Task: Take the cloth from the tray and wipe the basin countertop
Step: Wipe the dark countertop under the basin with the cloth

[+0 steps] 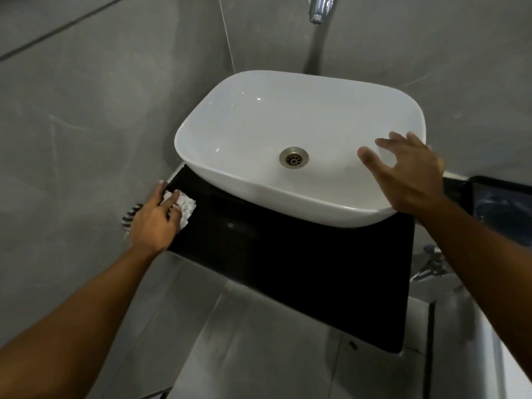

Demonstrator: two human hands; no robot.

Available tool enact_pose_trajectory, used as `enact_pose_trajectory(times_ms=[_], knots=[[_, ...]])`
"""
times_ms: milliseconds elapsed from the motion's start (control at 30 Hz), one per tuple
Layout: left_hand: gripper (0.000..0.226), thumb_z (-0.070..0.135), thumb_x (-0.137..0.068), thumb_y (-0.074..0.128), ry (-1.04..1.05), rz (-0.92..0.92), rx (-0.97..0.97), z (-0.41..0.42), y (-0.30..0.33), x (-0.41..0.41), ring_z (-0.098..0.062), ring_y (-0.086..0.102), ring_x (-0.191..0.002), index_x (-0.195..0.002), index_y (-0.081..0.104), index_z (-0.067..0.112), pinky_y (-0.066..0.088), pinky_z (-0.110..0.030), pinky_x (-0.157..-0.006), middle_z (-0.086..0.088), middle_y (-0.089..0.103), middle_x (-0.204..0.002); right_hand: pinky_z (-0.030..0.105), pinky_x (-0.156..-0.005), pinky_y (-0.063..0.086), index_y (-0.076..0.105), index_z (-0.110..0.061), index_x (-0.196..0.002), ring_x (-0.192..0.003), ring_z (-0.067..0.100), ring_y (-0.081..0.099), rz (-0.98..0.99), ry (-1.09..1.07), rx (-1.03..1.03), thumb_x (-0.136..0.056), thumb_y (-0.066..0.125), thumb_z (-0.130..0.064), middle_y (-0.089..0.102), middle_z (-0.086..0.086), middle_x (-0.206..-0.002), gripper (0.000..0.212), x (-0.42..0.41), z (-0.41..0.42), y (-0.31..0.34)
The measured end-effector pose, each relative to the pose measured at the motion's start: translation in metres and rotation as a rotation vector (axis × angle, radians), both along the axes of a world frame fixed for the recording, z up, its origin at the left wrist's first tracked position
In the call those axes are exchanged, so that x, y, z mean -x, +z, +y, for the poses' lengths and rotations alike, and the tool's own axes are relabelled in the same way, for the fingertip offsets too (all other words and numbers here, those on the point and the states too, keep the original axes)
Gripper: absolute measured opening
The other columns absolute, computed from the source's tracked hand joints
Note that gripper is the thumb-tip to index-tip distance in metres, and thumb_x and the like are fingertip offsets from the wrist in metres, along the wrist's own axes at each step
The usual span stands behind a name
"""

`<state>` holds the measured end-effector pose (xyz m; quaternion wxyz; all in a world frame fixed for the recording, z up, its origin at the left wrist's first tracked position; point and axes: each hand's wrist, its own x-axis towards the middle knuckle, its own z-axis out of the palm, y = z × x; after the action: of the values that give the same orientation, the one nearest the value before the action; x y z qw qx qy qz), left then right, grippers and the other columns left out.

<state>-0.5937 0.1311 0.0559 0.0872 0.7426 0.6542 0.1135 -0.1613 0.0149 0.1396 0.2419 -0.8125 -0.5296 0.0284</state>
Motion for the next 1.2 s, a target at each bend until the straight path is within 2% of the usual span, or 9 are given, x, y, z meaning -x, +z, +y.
enact_pose_trajectory(times_ms=[167,333,567,667,767,867,933,1033,1200], knots=[[0.044,0.025,-0.098,0.046,0.081,-0.033,-0.015,-0.016,-0.004,-0.017,-0.034,0.028,-0.143,-0.139,0.050,0.011,0.029,-0.049,-0.115,-0.013,0.027,-0.159,0.055,-0.116,0.015,0.054,-0.022,-0.137,-0.146,0.026,0.027,0.017,-0.021,-0.015,-0.086,0.035,-0.073,0.041,0.005,-0.154,0.075,0.000,0.000,-0.003],[0.053,0.025,-0.088,0.038,0.037,-0.068,-0.064,-0.073,-0.004,-0.075,-0.038,0.033,-0.141,-0.134,0.054,0.005,0.030,-0.046,-0.114,-0.018,0.036,-0.154,0.053,-0.116,0.016,0.056,-0.023,-0.135,-0.146,0.025,0.027,0.027,-0.035,-0.026,-0.085,0.036,-0.074,0.042,0.004,-0.154,0.074,0.000,0.000,-0.005],[0.051,0.020,-0.087,0.051,-0.097,-0.162,-0.019,-0.186,-0.013,-0.195,-0.034,0.035,-0.142,-0.137,0.052,0.011,0.028,-0.041,-0.116,-0.010,0.040,-0.153,0.049,-0.116,0.017,0.053,-0.023,-0.139,-0.147,0.026,0.027,0.007,-0.038,-0.045,-0.086,0.036,-0.071,0.038,0.006,-0.156,0.073,-0.001,0.000,-0.008],[0.060,0.033,-0.090,0.045,-0.156,-0.242,0.052,-0.225,-0.014,-0.241,-0.028,0.019,-0.148,-0.148,0.035,0.018,0.021,-0.042,-0.119,-0.003,0.024,-0.161,0.049,-0.118,0.018,0.048,-0.021,-0.142,-0.148,0.026,0.024,0.013,-0.033,-0.043,-0.089,0.036,-0.067,0.033,0.007,-0.159,0.072,0.000,-0.002,-0.004],[0.081,0.048,-0.089,0.046,-0.212,-0.355,0.142,-0.236,-0.012,-0.258,-0.019,0.002,-0.151,-0.154,0.005,0.026,0.012,-0.041,-0.122,0.002,0.007,-0.164,0.050,-0.118,0.014,0.025,-0.017,-0.153,-0.151,0.027,0.011,0.102,0.017,-0.200,-0.093,0.037,-0.063,0.013,0.011,-0.165,0.077,0.007,-0.016,-0.001],[0.083,0.046,-0.090,0.052,-0.297,-0.681,0.277,-0.232,-0.002,-0.231,-0.009,0.001,-0.150,-0.150,-0.005,0.036,0.015,-0.041,-0.122,0.007,0.002,-0.165,0.049,-0.120,0.014,0.018,-0.007,-0.154,-0.152,0.030,0.006,0.058,0.168,-0.440,-0.095,0.046,-0.050,0.005,0.018,-0.164,0.078,0.030,-0.069,-0.022],[0.072,0.047,-0.095,0.042,-0.384,-0.529,0.192,-0.232,-0.007,-0.200,-0.008,-0.003,-0.150,-0.151,-0.002,0.036,0.012,-0.040,-0.122,0.008,0.001,-0.165,0.050,-0.118,0.020,0.025,-0.006,-0.152,-0.151,0.030,0.014,0.046,0.350,-0.447,-0.094,0.050,-0.044,0.012,0.018,-0.163,0.073,0.047,-0.113,-0.052],[0.057,0.047,-0.100,0.028,-0.453,-0.161,0.021,-0.243,-0.024,-0.171,-0.010,0.002,-0.150,-0.151,0.014,0.025,0.015,-0.041,-0.122,0.004,0.012,-0.162,0.044,-0.115,0.029,0.027,-0.015,-0.153,-0.151,0.021,0.016,0.039,0.628,-0.137,-0.099,0.042,-0.046,0.017,0.007,-0.164,0.064,0.060,-0.154,-0.092],[0.056,0.046,-0.101,0.022,-0.367,-0.159,0.044,-0.265,-0.027,-0.197,-0.011,0.008,-0.150,-0.150,0.015,0.020,0.011,-0.035,-0.122,0.002,0.012,-0.161,0.032,-0.119,0.014,0.027,-0.018,-0.153,-0.151,0.015,0.013,-0.138,0.818,0.162,-0.099,0.025,-0.059,0.023,0.002,-0.162,0.067,0.041,-0.160,-0.099]])
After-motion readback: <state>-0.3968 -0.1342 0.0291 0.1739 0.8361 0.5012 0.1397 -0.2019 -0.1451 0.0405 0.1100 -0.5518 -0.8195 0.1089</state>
